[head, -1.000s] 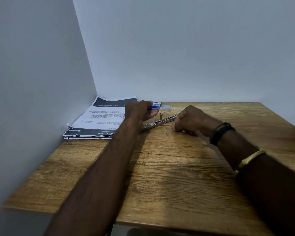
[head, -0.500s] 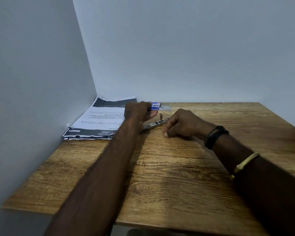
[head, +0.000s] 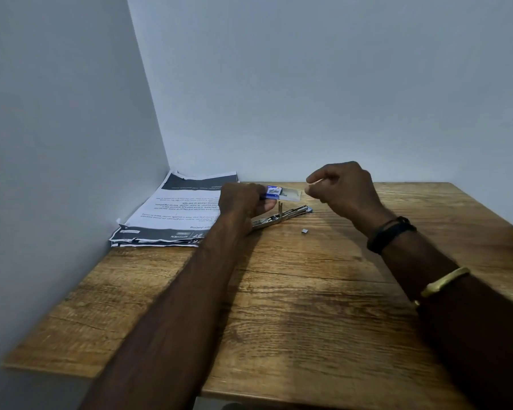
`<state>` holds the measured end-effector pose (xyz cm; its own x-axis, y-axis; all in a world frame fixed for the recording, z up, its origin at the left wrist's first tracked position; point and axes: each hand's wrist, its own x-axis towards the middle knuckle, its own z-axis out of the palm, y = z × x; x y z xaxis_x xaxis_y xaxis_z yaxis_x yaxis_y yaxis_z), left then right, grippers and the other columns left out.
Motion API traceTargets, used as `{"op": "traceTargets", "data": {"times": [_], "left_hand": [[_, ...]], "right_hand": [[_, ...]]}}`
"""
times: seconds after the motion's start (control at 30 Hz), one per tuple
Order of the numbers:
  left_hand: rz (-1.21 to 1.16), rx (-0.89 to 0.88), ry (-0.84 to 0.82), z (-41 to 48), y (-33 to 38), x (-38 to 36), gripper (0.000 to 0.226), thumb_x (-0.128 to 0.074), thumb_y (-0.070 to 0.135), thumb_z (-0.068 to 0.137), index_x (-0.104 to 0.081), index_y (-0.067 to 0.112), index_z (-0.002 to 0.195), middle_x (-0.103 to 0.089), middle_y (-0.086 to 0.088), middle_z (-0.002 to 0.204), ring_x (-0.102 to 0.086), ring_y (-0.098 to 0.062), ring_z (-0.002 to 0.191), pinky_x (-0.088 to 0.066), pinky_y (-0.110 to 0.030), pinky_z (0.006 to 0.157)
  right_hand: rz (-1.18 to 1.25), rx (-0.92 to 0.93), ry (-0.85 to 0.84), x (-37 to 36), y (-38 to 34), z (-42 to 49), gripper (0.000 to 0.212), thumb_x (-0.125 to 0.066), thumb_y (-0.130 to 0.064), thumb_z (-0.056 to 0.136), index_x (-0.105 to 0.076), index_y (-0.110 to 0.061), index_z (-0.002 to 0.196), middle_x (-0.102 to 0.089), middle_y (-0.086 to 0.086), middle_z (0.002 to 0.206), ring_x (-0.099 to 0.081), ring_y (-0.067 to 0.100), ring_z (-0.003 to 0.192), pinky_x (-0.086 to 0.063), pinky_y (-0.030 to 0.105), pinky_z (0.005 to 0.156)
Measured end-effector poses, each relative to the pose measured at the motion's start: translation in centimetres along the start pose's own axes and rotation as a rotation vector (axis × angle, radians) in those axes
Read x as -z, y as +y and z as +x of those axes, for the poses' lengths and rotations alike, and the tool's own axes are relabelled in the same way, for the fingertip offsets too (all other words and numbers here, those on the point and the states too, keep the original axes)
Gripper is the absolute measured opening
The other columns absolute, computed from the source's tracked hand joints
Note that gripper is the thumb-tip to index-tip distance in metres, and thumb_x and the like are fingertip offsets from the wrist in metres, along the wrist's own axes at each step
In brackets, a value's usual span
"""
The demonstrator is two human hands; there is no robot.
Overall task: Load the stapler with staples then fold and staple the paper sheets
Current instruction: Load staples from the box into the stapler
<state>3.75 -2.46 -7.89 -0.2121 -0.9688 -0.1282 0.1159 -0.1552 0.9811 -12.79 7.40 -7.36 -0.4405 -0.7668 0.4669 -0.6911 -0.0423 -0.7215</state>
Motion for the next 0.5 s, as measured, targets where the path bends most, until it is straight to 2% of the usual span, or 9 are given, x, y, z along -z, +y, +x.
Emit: {"op": "traceTargets", "data": {"times": [0.13,0.2,0.27,0.37,0.5], "left_hand": [[0.047,0.013,-0.035,-0.6,0.0,-0.7,0.004,-0.069,0.001,0.090,-0.069,-0.002,0.090,-0.073,-0.018,0.074,-0.071,-0.016,0.049,-0.058,-0.022,0.048],[0.044,0.012,-0.069,-0.8,0.0,-0.9,0.007,-0.067,0.000,0.092,-0.067,-0.003,0.085,-0.071,-0.019,0.073,-0.070,-0.016,0.048,-0.059,-0.022,0.047],[0.033,0.016,-0.101,-1.0,-0.1,-1.1,0.009,-0.066,-0.001,0.092,-0.066,-0.003,0.084,-0.071,-0.020,0.075,-0.070,-0.019,0.053,-0.060,-0.022,0.049],[0.019,0.025,-0.124,-1.3,0.0,-1.3,0.010,-0.066,-0.002,0.092,-0.065,-0.004,0.083,-0.069,-0.020,0.076,-0.069,-0.021,0.059,-0.061,-0.023,0.052],[0.028,0.033,-0.136,-1.6,0.1,-1.3,0.010,-0.066,-0.002,0.092,-0.065,-0.003,0.082,-0.069,-0.019,0.075,-0.069,-0.019,0.055,-0.061,-0.023,0.052]], "right_hand": [[-0.069,0.135,-0.020,-0.5,-0.8,0.0,0.004,-0.079,-0.019,0.087,-0.082,-0.016,0.089,-0.074,-0.007,0.076,-0.062,-0.001,0.070,-0.043,0.012,0.062],[-0.120,0.144,-0.067,-0.8,-0.9,0.0,0.003,-0.078,-0.020,0.088,-0.081,-0.019,0.087,-0.072,-0.011,0.077,-0.062,-0.002,0.073,-0.041,0.015,0.063],[-0.147,0.129,-0.106,-1.0,-0.9,-0.1,0.003,-0.079,-0.023,0.087,-0.080,-0.021,0.084,-0.069,-0.015,0.074,-0.062,-0.001,0.075,-0.041,0.019,0.064],[-0.135,0.071,-0.124,-0.9,-0.6,0.1,0.004,-0.081,-0.024,0.086,-0.081,-0.021,0.082,-0.068,-0.018,0.071,-0.061,-0.004,0.073,-0.040,0.016,0.062],[0.040,-0.055,-0.135,-0.9,0.0,0.2,0.003,-0.082,-0.017,0.084,-0.083,-0.019,0.083,-0.073,-0.016,0.073,-0.063,-0.006,0.068,-0.042,0.014,0.057]]}}
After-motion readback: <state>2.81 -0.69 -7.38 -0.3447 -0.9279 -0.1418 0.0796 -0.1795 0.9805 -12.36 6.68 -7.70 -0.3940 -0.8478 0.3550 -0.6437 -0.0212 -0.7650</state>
